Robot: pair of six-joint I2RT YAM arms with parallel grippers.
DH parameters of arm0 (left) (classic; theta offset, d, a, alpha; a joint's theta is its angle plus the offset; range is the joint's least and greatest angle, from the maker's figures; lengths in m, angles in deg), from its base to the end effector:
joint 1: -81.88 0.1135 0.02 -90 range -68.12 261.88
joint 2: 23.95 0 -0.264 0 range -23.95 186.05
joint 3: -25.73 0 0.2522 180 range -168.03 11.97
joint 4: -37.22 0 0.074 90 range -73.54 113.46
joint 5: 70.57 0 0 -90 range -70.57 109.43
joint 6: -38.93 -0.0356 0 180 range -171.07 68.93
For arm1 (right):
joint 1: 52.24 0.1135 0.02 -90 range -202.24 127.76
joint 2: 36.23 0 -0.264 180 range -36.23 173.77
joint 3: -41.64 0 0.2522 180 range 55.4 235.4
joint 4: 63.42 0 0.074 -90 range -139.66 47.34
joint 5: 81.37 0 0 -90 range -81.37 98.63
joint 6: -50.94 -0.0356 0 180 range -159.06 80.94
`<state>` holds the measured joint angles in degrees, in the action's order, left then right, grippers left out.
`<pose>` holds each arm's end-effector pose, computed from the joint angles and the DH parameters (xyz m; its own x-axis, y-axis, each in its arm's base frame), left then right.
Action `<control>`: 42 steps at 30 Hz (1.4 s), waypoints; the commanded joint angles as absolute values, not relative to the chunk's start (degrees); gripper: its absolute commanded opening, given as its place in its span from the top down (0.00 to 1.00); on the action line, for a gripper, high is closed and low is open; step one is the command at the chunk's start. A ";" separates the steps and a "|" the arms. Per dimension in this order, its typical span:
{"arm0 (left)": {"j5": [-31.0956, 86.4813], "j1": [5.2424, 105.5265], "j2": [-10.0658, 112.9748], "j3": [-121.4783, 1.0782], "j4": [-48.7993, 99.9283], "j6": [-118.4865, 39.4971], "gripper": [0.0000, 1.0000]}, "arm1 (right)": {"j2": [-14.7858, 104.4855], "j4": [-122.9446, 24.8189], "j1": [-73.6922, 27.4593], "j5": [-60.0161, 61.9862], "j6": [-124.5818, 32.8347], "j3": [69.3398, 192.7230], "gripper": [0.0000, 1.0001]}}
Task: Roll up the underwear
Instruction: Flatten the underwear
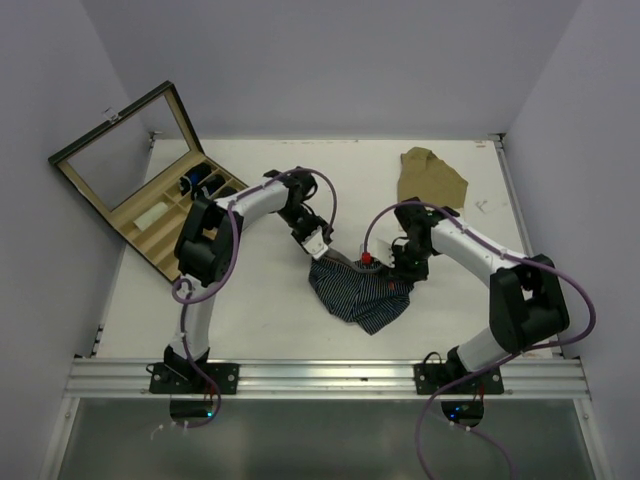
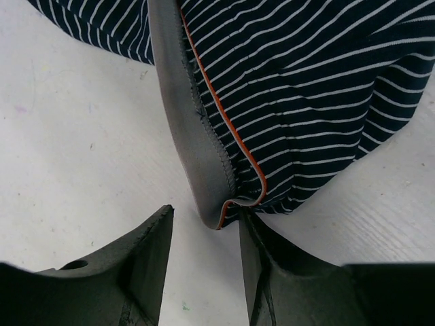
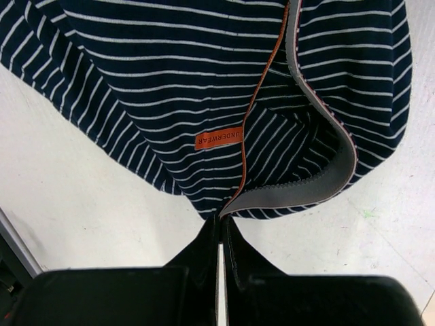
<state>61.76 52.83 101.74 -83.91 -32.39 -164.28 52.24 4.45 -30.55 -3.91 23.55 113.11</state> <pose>0.3590 -0.2268 0.1582 0.7144 0.3804 -0.5873 0.6421 -0.6899 0.3342 0.2423 0.1047 0.1954 -0.0894 -0.9683 -0.2331 -0.9960 0.0871 0.0201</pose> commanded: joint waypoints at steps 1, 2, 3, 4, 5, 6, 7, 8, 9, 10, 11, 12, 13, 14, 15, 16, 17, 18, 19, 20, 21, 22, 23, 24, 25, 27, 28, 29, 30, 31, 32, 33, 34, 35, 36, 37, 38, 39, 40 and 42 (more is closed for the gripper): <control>60.22 52.44 101.64 -85.94 -38.14 -171.57 0.52 | 50.08 3.16 -30.62 -2.89 25.10 112.88 1.00; 60.04 52.35 101.47 -85.85 -38.59 -171.57 0.51 | 50.08 3.16 -30.62 -2.89 25.10 112.96 1.00; 59.95 52.44 101.12 -85.68 -38.94 -171.31 0.50 | 50.16 3.16 -30.62 -2.89 25.10 112.97 1.00; 59.69 52.44 100.77 -85.59 -39.29 -171.40 0.50 | 50.17 3.16 -30.62 -2.97 25.01 112.97 1.00; 59.60 52.35 100.59 -85.42 -39.55 -171.48 0.50 | 50.08 2.99 -30.62 -2.98 25.01 112.88 1.00; 59.77 52.35 100.33 -85.24 -39.30 -171.31 0.52 | 50.16 2.73 -30.62 -2.98 25.01 112.88 1.00; 59.77 52.44 99.98 -84.98 -39.03 -171.40 0.53 | 50.34 2.72 -30.62 -2.98 25.10 112.96 1.00; 59.69 52.35 100.06 -85.06 -38.77 -171.14 0.54 | 50.43 2.72 -30.62 -2.98 25.10 113.31 1.00; 59.51 52.18 100.15 -85.15 -38.24 -170.18 0.59 | 50.52 2.81 -30.62 -3.15 24.84 113.58 1.00; 59.25 52.00 100.76 -86.02 -38.41 -170.08 0.62 | 50.60 2.90 -30.62 -3.24 24.84 113.75 1.00; 59.07 51.91 101.11 -86.38 -39.02 -169.90 0.67 | 50.61 3.07 -30.62 -3.24 24.84 113.93 1.00; 58.72 51.83 101.38 -86.55 -39.03 -169.21 0.71 | 50.52 3.25 -30.62 -3.24 24.84 114.02 1.00; 58.72 51.74 101.47 -86.73 -39.03 -168.76 0.76 | 50.43 3.34 -30.62 -3.24 24.66 114.02 1.00; 58.63 51.74 101.38 -86.99 -39.03 -168.24 0.81 | 50.08 3.51 -30.62 -3.24 24.66 114.02 1.00; 58.63 51.74 101.29 -87.17 -39.03 -166.67 0.88 | 49.82 3.52 -30.62 -3.24 24.49 114.02 1.00; 58.54 51.82 100.86 -87.35 -39.20 -165.78 0.93 | 49.55 3.52 -30.62 -3.15 24.05 114.11 1.00; 58.46 51.91 100.51 -87.43 -39.12 -164.81 1.00 | 48.94 3.43 -30.71 -3.06 23.96 114.37 1.00; 58.72 52.09 99.89 -87.35 -38.68 -162.11 1.00 | 48.67 3.43 -30.80 -3.06 23.78 114.55 1.00; 58.98 52.44 98.41 -87.26 -38.33 -160.69 1.00 | 48.15 3.34 -30.89 -3.06 23.26 114.72 1.00; 59.68 52.79 97.52 -87.17 -37.28 -159.11 1.00 | 47.62 3.25 -31.06 -3.24 22.82 115.51 1.00; 60.64 53.92 96.56 -87.00 -36.58 -154.92 1.00 | 46.57 3.51 -31.76 -3.59 22.29 116.12 1.00; 60.74 54.63 94.28 -86.91 -35.52 -152.35 1.00 | 46.21 3.78 -32.29 -3.94 21.42 117.00 1.00; 60.74 55.33 93.13 -86.82 -32.73 -149.37 1.00 | 45.95 4.21 -32.81 -4.73 20.89 119.27 1.00; 60.83 56.91 91.73 -86.65 -31.22 -143.33 1.00 | 45.86 5.52 -33.34 -5.26 20.62 120.60 1.00; 61.00 57.97 89.02 -86.56 -29.90 -140.66 1.00 | 45.77 6.15 -34.48 -5.61 20.18 121.92 1.00; 61.88 61.56 86.36 -86.56 -27.36 -134.43 1.00 | 45.60 7.29 -35.45 -6.31 19.65 125.96 1.00; 62.14 62.80 83.83 -86.21 -26.82 -133.00 1.00 | 45.60 7.64 -35.54 -6.40 19.57 127.28 1.00; 62.15 63.94 82.41 -85.68 -24.99 -131.68 1.00 | 45.68 7.91 -35.46 -6.93 19.39 129.64 1.00; 61.89 65.61 80.92 -84.72 -23.49 -127.67 1.00 | 45.77 8.17 -35.54 -7.37 19.13 130.88 1.00; 61.71 66.32 77.86 -82.54 -22.25 -126.41 1.00 | 46.38 8.35 -35.54 -7.63 18.69 132.20 1.00; 61.45 66.76 76.17 -81.47 -20.94 -125.44 1.00 | 46.73 8.52 -35.54 -7.72 18.16 135.17 1.00; 60.23 67.29 74.42 -80.15 -19.88 -124.82 1.00 | 47.17 8.53 -35.72 -7.55 17.55 136.77 1.00; 59.52 67.29 70.92 -78.57 -18.65 -124.12 1.00 | 47.61 8.53 -35.89 -7.46 16.85 138.26 1.00; 58.55 67.38 69.06 -75.86 -15.85 -122.72 1.00 | 47.88 8.35 -36.24 -7.54 16.67 140.98 1.00; 58.54 67.82 67.30 -74.27 -14.78 -122.36 1.00 | 47.97 8.35 -37.03 -8.68 16.40 142.05 1.00; 58.37 68.17 63.89 -73.03 -14.25 -122.44 1.00 | 47.71 8.35 -37.56 -9.30 16.05 142.75 1.00; 57.76 68.43 62.29 -70.50 -13.64 -122.44 1.00 | 46.92 8.26 -37.57 -9.48 16.05 143.28 1.00; 57.06 68.44 60.88 -69.60 -13.72 -122.53 1.00 | 46.48 8.44 -37.57 -9.57 16.05 143.37 1.00; 56.96 68.52 58.08 -68.90 -14.41 -122.70 1.00 | 46.21 9.13 -37.57 -10.18 16.48 143.46 1.00; 57.57 68.52 55.43 -67.40 -17.75 -123.14 1.00 | 44.37 12.12 -37.48 -11.32 17.19 143.64 1.00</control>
